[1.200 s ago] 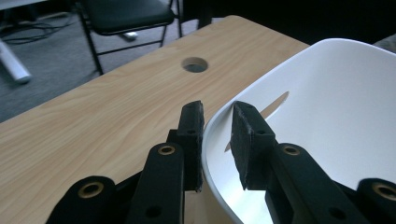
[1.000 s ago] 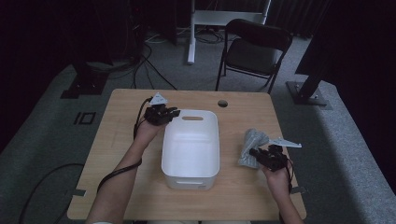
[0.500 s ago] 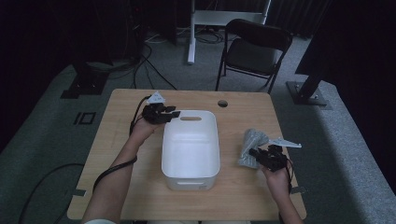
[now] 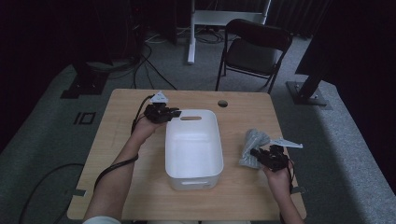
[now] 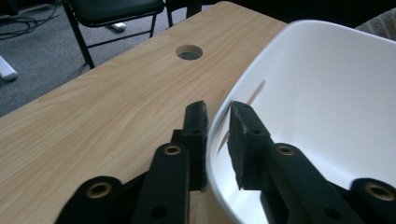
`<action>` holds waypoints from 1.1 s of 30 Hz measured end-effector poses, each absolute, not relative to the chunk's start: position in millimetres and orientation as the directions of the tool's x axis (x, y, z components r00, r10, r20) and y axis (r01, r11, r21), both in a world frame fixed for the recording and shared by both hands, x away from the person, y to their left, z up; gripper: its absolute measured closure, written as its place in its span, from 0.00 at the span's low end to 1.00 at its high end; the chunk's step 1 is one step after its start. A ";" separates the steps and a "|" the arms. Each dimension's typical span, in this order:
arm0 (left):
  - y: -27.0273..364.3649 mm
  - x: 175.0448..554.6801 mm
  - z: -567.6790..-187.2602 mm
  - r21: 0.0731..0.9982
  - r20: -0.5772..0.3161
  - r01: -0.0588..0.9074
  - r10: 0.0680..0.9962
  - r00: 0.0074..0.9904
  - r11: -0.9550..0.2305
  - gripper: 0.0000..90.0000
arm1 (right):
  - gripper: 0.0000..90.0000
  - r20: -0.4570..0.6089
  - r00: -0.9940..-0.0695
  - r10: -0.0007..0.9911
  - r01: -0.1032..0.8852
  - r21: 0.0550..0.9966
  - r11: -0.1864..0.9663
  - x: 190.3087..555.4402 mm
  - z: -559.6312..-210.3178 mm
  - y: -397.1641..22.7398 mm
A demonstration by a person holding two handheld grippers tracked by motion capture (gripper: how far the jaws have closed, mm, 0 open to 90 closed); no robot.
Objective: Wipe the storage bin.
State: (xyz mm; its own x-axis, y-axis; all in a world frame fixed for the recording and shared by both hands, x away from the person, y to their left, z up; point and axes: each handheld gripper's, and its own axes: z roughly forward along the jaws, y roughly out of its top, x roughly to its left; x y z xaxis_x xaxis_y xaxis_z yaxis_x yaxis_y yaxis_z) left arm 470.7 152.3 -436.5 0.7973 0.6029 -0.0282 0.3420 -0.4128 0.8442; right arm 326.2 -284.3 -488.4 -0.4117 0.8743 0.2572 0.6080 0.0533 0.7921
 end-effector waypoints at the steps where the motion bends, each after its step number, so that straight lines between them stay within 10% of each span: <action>1: 153.2 469.3 -436.6 0.846 -0.031 0.342 0.602 0.798 -0.409 0.89 | 0.84 0.258 -0.412 0.874 0.608 0.792 0.052 326.2 -488.5 -284.3; 33: 154.8 459.8 -441.9 0.850 -0.052 0.393 0.686 0.725 -0.351 0.92 | 0.84 0.259 -0.400 0.879 0.606 0.795 0.041 326.0 -486.8 -288.8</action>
